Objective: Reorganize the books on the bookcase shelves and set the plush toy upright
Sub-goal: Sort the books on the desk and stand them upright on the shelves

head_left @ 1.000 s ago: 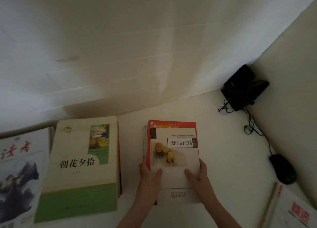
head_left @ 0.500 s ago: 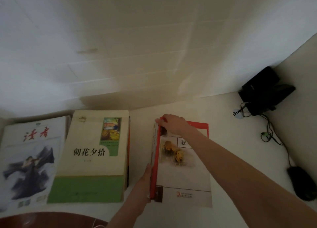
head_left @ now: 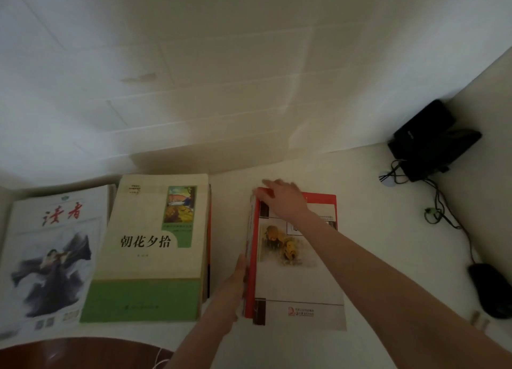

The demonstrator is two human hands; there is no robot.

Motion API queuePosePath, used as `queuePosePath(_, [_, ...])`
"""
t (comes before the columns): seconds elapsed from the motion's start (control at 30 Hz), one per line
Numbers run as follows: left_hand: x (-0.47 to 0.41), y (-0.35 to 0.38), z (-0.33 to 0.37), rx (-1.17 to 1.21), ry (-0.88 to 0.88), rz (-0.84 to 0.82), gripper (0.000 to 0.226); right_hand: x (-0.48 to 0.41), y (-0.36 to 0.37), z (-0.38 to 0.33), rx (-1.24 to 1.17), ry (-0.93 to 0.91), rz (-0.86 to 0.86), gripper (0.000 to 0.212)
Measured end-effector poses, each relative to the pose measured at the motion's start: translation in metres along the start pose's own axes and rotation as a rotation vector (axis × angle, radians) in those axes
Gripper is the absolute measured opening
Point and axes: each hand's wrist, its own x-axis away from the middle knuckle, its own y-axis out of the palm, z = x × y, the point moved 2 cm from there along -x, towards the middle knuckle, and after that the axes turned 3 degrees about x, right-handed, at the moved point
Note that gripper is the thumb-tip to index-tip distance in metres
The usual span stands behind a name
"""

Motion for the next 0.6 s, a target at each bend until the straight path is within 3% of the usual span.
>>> queuePosePath(0.03, [-0.009, 0.006, 0.018, -0.052, 0.109, -0.077, 0.072, 0.007, -0.006, 0.008, -0.103, 0.058, 0.036, 0.062])
queuePosePath(0.1, [-0.009, 0.014, 0.014, -0.043, 0.062, -0.005, 0.071, 0.031, -0.017, 0.037, -0.356, 0.244, 0.194, 0.059])
queuePosePath(0.17, [-0.006, 0.016, 0.030, 0.021, 0.122, 0.088, 0.068, 0.074, -0.016, 0.076, -0.613, 0.475, 0.325, 0.058])
queuePosePath(0.27, [-0.007, 0.028, 0.028, -0.005, 0.149, 0.067, 0.059, 0.144, 0.012, 0.107, -0.864, 0.708, 0.288, 0.062])
queuePosePath(0.4, [-0.014, 0.043, 0.019, -0.083, 0.146, 0.070, 0.059, 0.181, 0.049, 0.076, -1.040, 0.572, 0.122, 0.062])
queuePosePath(0.6, [-0.021, 0.049, 0.003, -0.245, 0.207, 0.147, 0.074, 0.175, 0.059, 0.057, -0.899, 0.656, 0.234, 0.047])
